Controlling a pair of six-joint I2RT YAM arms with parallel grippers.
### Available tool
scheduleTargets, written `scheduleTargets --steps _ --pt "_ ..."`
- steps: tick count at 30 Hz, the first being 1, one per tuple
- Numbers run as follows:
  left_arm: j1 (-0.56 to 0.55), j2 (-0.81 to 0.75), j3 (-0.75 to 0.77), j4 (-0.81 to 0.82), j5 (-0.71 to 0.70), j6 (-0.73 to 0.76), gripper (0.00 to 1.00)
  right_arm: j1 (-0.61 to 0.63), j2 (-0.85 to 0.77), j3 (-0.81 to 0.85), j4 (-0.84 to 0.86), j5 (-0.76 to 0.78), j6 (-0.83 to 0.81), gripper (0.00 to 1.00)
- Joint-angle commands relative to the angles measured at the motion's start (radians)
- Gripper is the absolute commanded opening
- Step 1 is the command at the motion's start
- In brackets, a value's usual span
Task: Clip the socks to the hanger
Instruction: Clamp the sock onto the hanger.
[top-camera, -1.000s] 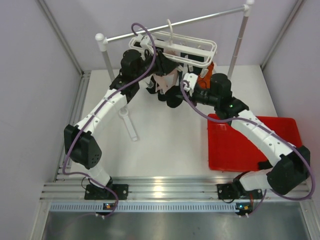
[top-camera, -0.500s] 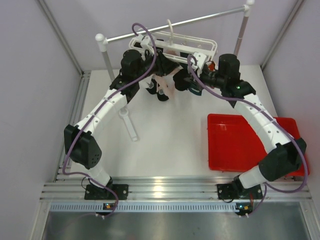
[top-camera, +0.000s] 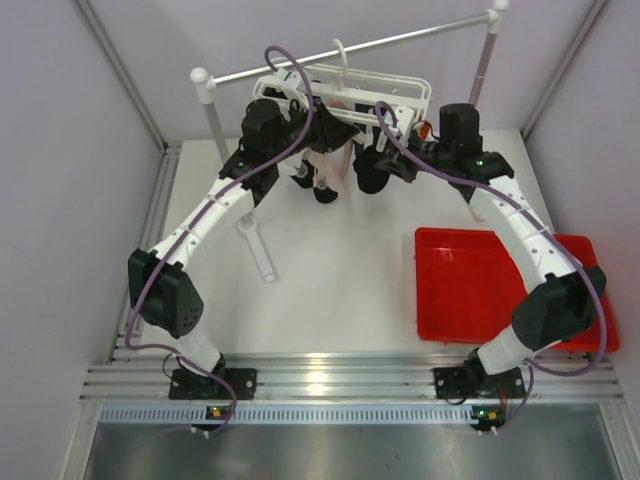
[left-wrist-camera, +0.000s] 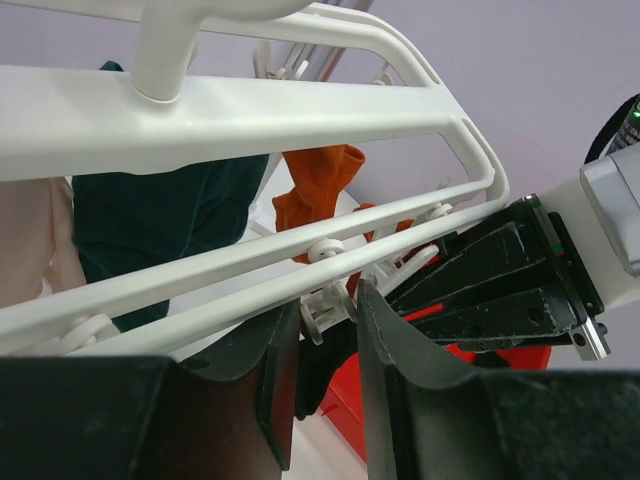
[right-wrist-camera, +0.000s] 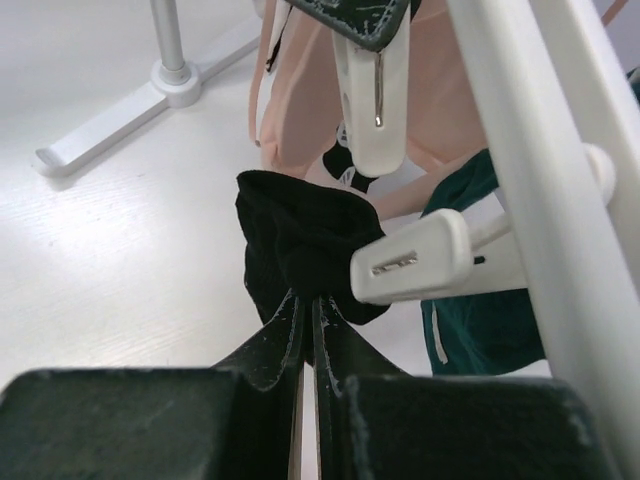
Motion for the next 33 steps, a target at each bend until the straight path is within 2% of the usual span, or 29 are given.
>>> scheduleTargets --steps 1,8,33 --pt "-0.008 -0.01 -0.013 -0.007 0.074 0.008 0.0 -0.017 0.011 0.072 0.003 -0.039 0.01 0.0" --pt "-0.008 -0.004 -0.011 -0.009 0.091 0.009 0.0 -0.018 0.009 0.083 0.062 -0.081 0.086 0.0" --pt "-0.008 0.001 -0.011 -0.017 0.117 0.014 0.0 -0.072 -0.009 0.049 0.195 -0.148 0.175 0.0"
